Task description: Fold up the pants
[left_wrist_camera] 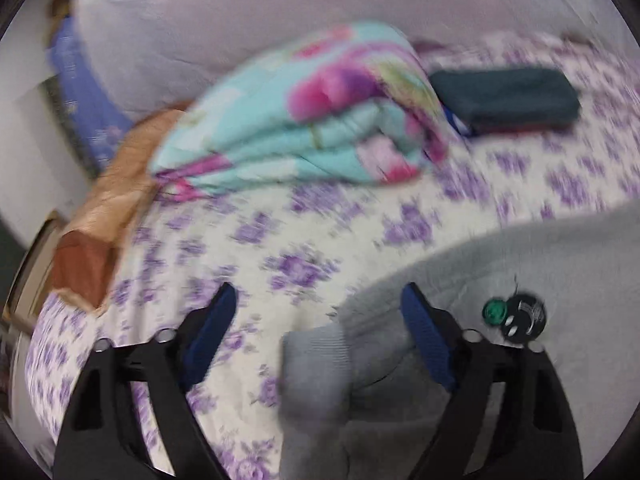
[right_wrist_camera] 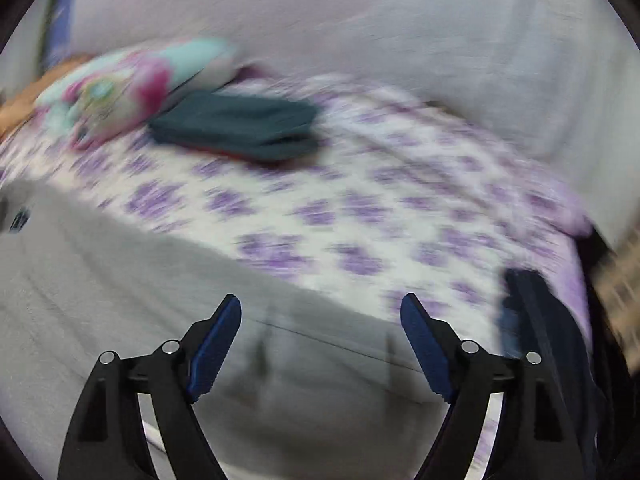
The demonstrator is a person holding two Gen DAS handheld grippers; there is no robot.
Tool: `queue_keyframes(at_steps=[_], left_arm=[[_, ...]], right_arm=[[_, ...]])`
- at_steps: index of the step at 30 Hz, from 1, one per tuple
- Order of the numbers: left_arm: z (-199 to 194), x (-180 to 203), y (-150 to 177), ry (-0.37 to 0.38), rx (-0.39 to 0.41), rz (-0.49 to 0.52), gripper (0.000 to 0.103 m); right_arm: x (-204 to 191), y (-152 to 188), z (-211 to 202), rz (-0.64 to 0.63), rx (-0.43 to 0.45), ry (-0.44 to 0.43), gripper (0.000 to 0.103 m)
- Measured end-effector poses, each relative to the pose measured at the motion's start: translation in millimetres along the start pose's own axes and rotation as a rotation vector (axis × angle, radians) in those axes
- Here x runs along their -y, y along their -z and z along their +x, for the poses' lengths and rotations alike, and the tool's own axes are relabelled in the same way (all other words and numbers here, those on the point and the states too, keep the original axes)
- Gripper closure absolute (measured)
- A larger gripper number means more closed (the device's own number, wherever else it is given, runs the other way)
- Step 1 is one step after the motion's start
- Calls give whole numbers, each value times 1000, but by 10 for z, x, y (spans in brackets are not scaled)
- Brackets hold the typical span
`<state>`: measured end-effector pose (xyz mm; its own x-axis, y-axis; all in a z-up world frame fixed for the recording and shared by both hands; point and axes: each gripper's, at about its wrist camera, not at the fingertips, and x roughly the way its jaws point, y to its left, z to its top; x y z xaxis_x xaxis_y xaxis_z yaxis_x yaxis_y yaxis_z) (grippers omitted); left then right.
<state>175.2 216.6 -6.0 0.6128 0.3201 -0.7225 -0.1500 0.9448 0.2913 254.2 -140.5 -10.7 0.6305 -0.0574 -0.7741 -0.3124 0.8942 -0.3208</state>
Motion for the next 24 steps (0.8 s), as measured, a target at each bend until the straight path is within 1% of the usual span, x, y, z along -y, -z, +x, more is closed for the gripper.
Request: queue_keyframes(at_steps=[1,2,3,4,5,6,7,8,9,10,11,12,13,14,15,16,17,18,19,20,21,22,23,24], left_arm=[[68,5,7,34,-18,18,25],[104,15,6,56,-24,29,25],[122,35,12,78,-27,39,25],[142,60,16,107,-30,53,25],[150,71,16,136,-31,64,28],[150,82,22,164,-33,72,30],[164,120,22,218,-44,93,39],[194,150,18,243,-56,108,50],[229,189,21,246,-68,119,55],[297,244,23,249,-91,137,69],[342,285,25,253,-107,149,78],[378,301,21,250,-115,154,80],[389,307,-8,254,-111,143,86],[383,289,-35,254,-105,129,90],[368,256,-77,249,-90,105,90],[332,220,-139,248,-58,73,90],[302,196,-190,235,-23,47,100],[290,180,-243,180,12,21,103],[337,174,-290,127,13,-3,103],[406,168,-311,128,-17,-18,103],[489,159,-313,146,-62,-35,103],[580,157,-297,167,-124,-49,101],[601,153,-281,174,-149,-51,101],[582,134,-263,186,-146,-52,100]], right_arm=[[-100,-46,91,-42,-10,-21,22],[-205,-85,168,-91,-24,-23,22],[-314,-142,293,-160,-52,-1,22],[-411,-192,367,-194,-68,-1,22],[-451,-213,439,-217,-83,-23,25],[-460,-224,479,-231,-103,-54,33],[-468,-239,568,-234,-134,-96,37],[-484,-252,595,-230,-155,-138,55],[-502,-272,631,-224,-183,-208,80],[-524,-259,620,-225,-186,-211,86],[-546,-277,617,-239,-184,-169,99],[-523,-323,587,-216,-168,-166,100],[-444,-376,518,-167,-135,-168,100],[-311,-465,447,-90,-97,-183,100],[-205,-517,401,-31,-70,-200,100],[-105,-587,367,27,-37,-205,100],[-97,-622,392,42,-27,-180,99],[-140,-631,483,37,-38,-141,98],[-178,-624,582,26,-62,-113,96],[-238,-587,702,12,-108,-86,89],[-283,-553,815,-5,-162,-70,78],[-326,-525,880,-39,-186,-43,75],[-344,-526,819,-65,-156,-9,66],[-324,-546,708,-69,-115,4,51]])
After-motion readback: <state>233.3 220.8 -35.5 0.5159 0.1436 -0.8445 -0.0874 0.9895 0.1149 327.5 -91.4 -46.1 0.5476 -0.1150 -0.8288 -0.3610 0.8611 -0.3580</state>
